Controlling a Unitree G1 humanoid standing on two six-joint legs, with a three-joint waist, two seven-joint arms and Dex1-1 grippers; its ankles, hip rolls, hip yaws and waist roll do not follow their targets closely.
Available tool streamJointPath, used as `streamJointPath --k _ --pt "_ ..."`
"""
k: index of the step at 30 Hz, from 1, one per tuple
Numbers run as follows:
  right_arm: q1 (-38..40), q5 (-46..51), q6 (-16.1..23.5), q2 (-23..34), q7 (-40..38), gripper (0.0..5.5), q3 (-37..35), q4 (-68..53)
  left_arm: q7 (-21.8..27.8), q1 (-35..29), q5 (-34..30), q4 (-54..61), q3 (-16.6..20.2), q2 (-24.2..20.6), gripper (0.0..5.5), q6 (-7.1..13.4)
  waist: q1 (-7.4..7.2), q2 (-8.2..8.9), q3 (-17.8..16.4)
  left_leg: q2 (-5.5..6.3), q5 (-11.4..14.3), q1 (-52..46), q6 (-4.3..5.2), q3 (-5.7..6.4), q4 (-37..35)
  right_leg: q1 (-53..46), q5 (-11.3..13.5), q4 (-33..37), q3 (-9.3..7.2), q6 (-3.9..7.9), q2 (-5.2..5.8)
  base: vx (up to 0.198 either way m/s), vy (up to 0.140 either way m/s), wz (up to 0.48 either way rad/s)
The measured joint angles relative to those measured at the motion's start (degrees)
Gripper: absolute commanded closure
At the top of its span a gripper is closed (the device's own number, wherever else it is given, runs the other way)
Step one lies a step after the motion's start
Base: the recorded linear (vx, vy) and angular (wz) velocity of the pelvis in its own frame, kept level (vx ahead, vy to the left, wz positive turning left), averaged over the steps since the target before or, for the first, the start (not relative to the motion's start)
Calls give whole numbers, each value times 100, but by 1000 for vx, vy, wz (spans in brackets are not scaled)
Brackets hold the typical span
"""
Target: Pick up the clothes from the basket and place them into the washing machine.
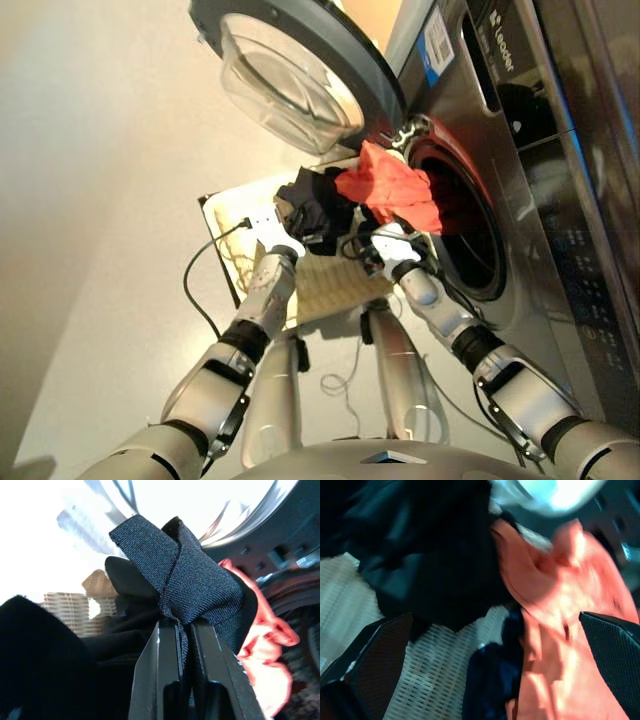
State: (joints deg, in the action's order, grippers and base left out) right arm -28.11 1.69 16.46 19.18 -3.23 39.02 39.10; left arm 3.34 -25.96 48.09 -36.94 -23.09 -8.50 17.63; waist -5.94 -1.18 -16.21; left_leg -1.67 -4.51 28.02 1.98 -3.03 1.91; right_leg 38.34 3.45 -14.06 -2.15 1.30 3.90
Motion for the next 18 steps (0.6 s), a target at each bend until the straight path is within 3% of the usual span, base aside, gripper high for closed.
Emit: streamJointPath --k 7,14,18 --pt "66 -373 3 170 351 0 332 -564 278 415 317 691 -152 -96 550 -102 115 -182 -16 -12 -47 -631 -2 74 -188 -608 -76 26 -102 13 6 16 -1 7" --pt "-26 -826 1 168 469 0 557 -705 512 783 666 1419 -436 -96 550 -253 169 -542 235 -41 -30 -872 -28 147 -278 -866 -126 60 -182 -17 4 0 0 0" --pt "-17 -1022 -4 209 400 0 622 -730 576 894 882 1665 -632 -143 550 -345 197 -688 372 -75 -56 -992 9 146 -279 -1042 -128 132 -247 -28 -28 0 0 0"
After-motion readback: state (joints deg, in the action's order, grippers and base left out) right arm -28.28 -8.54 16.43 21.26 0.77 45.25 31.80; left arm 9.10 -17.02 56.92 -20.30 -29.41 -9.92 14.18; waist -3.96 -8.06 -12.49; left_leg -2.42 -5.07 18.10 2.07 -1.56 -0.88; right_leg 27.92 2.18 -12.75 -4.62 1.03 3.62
